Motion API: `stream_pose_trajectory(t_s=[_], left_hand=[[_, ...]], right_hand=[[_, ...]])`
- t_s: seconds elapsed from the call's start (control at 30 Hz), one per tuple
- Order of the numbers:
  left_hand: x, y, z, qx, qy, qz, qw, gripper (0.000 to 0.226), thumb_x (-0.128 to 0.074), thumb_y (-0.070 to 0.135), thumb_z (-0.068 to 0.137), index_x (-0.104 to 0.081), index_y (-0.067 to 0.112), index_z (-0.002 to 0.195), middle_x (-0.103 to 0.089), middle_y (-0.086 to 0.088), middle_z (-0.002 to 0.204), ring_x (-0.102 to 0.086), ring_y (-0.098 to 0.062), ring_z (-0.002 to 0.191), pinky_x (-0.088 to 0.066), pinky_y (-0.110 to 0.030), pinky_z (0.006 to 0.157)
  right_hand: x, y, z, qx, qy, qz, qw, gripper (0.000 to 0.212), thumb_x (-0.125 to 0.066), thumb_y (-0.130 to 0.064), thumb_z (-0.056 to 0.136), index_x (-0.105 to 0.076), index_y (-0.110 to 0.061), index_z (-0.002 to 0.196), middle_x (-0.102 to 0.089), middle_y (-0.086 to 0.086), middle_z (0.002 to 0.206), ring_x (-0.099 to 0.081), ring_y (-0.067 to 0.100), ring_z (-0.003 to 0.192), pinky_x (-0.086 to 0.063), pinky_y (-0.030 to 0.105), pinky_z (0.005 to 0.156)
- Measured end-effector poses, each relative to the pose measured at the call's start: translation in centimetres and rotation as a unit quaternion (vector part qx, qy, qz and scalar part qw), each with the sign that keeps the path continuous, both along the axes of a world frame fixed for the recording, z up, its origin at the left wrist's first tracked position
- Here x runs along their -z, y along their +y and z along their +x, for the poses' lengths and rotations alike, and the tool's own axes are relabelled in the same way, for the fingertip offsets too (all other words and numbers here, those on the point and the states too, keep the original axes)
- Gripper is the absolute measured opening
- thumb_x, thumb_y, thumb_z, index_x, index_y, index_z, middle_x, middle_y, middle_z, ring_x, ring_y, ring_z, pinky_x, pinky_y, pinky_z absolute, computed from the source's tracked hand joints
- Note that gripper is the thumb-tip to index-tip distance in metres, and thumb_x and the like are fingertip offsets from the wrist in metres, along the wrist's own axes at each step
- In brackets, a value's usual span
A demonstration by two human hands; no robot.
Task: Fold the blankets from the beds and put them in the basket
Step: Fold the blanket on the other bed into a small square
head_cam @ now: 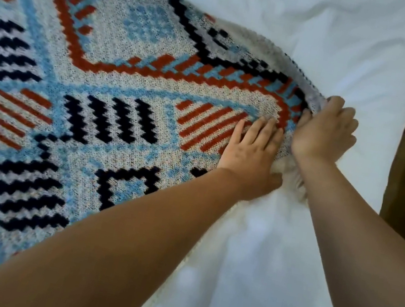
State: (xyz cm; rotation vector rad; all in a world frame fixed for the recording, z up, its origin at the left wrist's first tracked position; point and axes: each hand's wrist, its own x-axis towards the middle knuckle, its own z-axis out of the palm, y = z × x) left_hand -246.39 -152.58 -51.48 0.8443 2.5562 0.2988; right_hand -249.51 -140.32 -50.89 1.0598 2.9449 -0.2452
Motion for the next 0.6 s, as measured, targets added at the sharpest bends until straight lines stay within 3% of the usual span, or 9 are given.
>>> stream_pose_trajectory(t_s=[0.1,0.2,0.6], left_hand=[[-0.6,-0.9,1.5,-0.022,-0.013,0.019,0.999,0.075,-0.035,0.047,0.092,0.0,0.012,0.148,0.003,-0.007,0.158,0.008,-0.022,0.144,0.01,-0.041,0.113],[-1.3,-3.0,3.8,-0.044,-0.034,0.052,0.997,0.077,-0.033,0.049,0.093,0.005,0.01,0.147,0.004,-0.007,0.157,0.009,-0.021,0.144,0.013,-0.034,0.111],[-3.8,-16.0,16.4,-0.119,-0.007,-0.057,0.991,0.077,-0.027,0.052,0.093,0.011,0.01,0.146,0.01,-0.008,0.157,0.014,-0.022,0.143,0.018,-0.035,0.109]], right_hand=[[-0.3,-2.1,2.0,-0.034,0.022,0.02,0.999,0.065,-0.048,-0.028,0.091,-0.018,-0.007,0.145,-0.029,0.02,0.145,-0.028,0.036,0.133,-0.018,0.045,0.111],[-0.7,-4.8,4.8,-0.073,0.027,0.018,0.997,0.07,-0.045,-0.029,0.092,-0.008,-0.005,0.147,-0.014,0.022,0.153,-0.014,0.037,0.141,-0.006,0.044,0.115],[-2.2,-18.8,17.5,-0.185,-0.019,-0.12,0.975,0.048,-0.04,-0.028,0.097,-0.033,-0.007,0.14,-0.023,0.02,0.151,-0.019,0.033,0.14,-0.02,0.04,0.112]])
